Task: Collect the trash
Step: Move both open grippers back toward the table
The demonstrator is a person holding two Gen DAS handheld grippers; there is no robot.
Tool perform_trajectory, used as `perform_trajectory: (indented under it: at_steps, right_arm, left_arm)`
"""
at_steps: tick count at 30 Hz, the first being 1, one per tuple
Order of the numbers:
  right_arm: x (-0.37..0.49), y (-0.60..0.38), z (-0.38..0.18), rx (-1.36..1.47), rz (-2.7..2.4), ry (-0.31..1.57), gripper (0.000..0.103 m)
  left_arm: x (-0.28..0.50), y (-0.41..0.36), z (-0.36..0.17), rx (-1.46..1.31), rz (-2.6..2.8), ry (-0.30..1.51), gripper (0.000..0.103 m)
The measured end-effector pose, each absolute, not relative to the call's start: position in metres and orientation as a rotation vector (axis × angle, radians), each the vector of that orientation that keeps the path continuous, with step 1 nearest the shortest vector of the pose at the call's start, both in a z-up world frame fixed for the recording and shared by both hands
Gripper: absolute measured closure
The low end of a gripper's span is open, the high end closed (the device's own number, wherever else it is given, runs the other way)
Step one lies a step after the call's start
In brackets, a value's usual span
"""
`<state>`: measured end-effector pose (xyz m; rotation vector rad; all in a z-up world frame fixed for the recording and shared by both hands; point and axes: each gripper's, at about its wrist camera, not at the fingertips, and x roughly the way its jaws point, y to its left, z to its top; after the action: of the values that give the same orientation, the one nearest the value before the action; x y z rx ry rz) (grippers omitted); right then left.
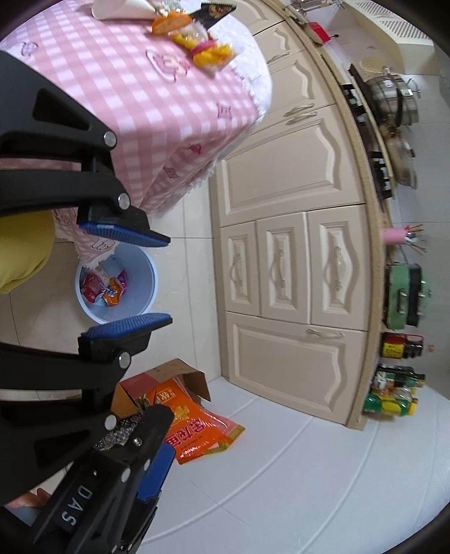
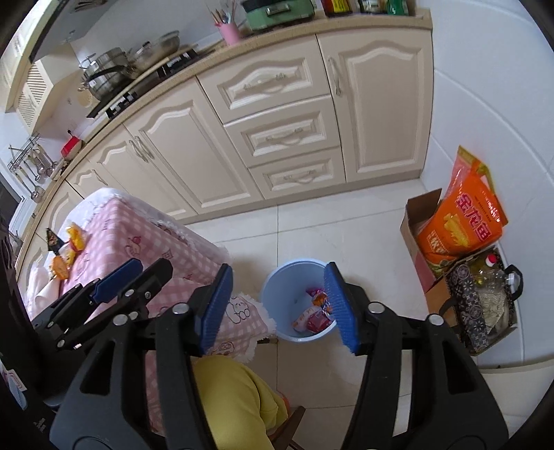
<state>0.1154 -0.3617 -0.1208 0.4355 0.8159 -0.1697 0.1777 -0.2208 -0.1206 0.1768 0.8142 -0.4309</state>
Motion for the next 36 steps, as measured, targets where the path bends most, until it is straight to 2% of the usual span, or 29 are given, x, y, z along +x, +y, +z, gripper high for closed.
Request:
perform_trajectory:
  at_steps: [7,17,31,36]
  right_arm:
    - [0.086,-0.341,-0.091,0.411,-0.178,0.742,0.036]
    - [0.064,-0.290,-0.045,0.324,-0.123,0.634,0.030]
    - [0.081,-0.198,-0.021,0.236,0.053,0.611,0.027]
    - [0.097,-0.158,-0.021,0.206,0.126,0.630,0.026]
  left_arm:
    - [0.146,-0.191,-0.085,0.148,-0.443,0.728,0.062]
    - [0.117,-0.131,-0.045,0.092,-0.403,0.615,0.060]
    - [0.107,-0.024,-0.022,0.018,-0.236,0.541,0.049]
    - [0.111,0.019,-0.022,-0.011,-0.161,0.542,0.040]
